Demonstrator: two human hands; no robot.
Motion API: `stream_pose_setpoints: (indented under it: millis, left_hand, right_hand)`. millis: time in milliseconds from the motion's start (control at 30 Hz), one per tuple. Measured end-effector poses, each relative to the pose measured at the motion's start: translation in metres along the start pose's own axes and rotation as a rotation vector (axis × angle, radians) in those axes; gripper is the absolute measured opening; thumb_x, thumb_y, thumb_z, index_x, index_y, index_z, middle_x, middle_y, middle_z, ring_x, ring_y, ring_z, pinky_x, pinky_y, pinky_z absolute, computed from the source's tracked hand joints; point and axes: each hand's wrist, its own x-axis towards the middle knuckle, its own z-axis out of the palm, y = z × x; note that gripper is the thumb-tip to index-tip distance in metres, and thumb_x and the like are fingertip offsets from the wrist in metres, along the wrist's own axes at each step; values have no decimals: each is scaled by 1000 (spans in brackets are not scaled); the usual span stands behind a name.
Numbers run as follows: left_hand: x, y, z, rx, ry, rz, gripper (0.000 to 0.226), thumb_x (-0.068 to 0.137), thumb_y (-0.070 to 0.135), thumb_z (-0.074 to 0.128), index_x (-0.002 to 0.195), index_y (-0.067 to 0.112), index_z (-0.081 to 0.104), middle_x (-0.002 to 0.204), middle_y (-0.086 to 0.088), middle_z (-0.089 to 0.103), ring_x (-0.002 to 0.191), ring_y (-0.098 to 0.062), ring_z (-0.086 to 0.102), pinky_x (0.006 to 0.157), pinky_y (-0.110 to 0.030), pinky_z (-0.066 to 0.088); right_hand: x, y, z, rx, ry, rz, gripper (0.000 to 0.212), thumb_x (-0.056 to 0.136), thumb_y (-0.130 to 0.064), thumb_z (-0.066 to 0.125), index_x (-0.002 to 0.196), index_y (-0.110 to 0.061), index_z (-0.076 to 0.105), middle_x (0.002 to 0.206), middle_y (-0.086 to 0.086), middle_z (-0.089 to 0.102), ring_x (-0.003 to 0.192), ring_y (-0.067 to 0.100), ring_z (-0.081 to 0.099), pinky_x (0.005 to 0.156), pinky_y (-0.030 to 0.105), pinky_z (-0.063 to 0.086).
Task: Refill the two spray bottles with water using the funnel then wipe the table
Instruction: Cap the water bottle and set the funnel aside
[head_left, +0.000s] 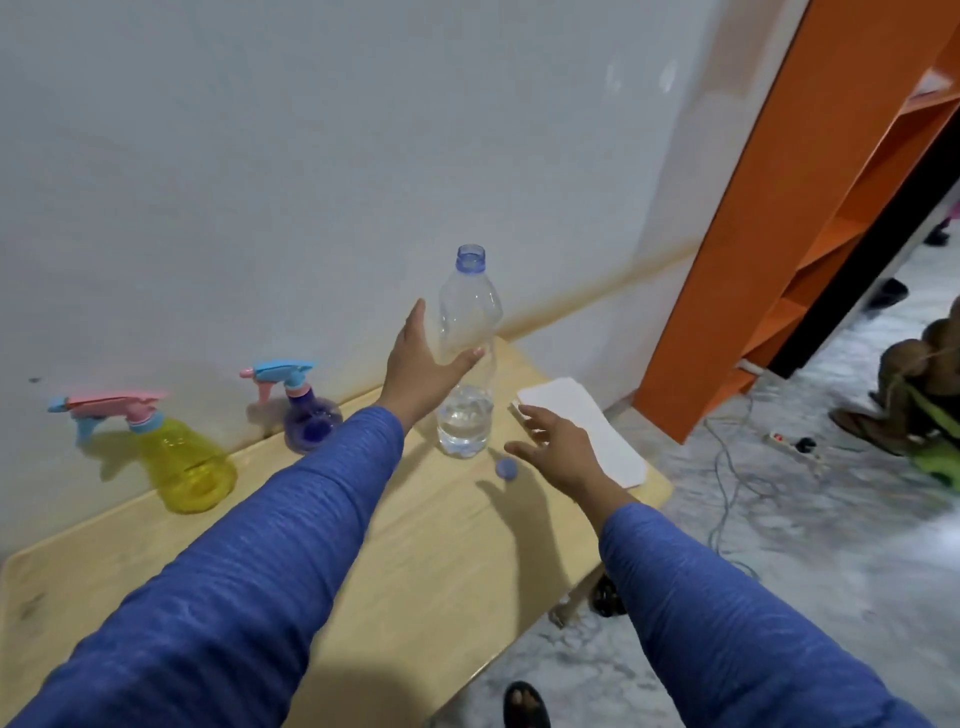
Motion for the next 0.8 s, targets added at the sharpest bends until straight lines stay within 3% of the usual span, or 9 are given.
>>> stream_pose_setpoints:
  millis: [167, 400, 567, 633, 700, 800]
  left_hand:
    - [22, -6, 16, -127, 14, 76, 106, 72, 45, 77, 150, 23, 9, 156, 4, 23, 141, -11, 25, 104, -21, 22]
    - [35, -15, 36, -260, 68, 69, 103, 66, 44, 81, 147, 33, 17, 147, 6, 39, 135, -6, 36, 106, -22, 31]
    - [34, -19, 43, -380, 76, 60, 101, 59, 53, 77, 143, 38, 23, 139, 10, 43, 126, -4, 47, 105, -26, 39]
    - [34, -20, 44, -389, 76, 58, 100, 58, 53, 77, 142, 41, 23, 140, 10, 43, 124, -5, 49, 104, -28, 40]
    - [34, -20, 44, -402, 74, 53, 100, 58, 52, 77, 141, 42, 23, 141, 10, 42, 124, -5, 49, 103, -26, 40]
    - [35, -20, 45, -416, 74, 46, 100, 58, 50, 78, 141, 43, 22, 140, 12, 42, 125, -5, 49, 103, -27, 40]
  right_hand:
    - [29, 41, 15, 59, -36, 50, 66, 75, -26, 77, 134, -24, 49, 131, 0, 56, 113, 15, 53, 90, 21, 37]
    - [60, 72, 36, -78, -207, -1, 66, 73, -23, 77, 133, -23, 50, 136, -2, 51, 123, 14, 49, 92, 14, 32]
    - [70, 87, 51, -203, -204, -89, 47, 78, -24, 67, 124, -25, 60, 122, 0, 62, 115, 19, 55, 99, 27, 42]
    - [72, 82, 48, -32, -144, -39, 42, 82, -21, 63, 124, -20, 59, 122, 3, 63, 112, 19, 58, 98, 28, 44]
    - [78, 65, 39, 181, 5, -3, 38, 88, -22, 62, 126, -16, 58, 124, 3, 62, 114, 16, 57, 97, 21, 40]
    - [91, 18, 13, 490, 145, -37, 36, 91, -23, 60, 126, -16, 57, 126, 0, 61, 114, 10, 56, 96, 19, 40]
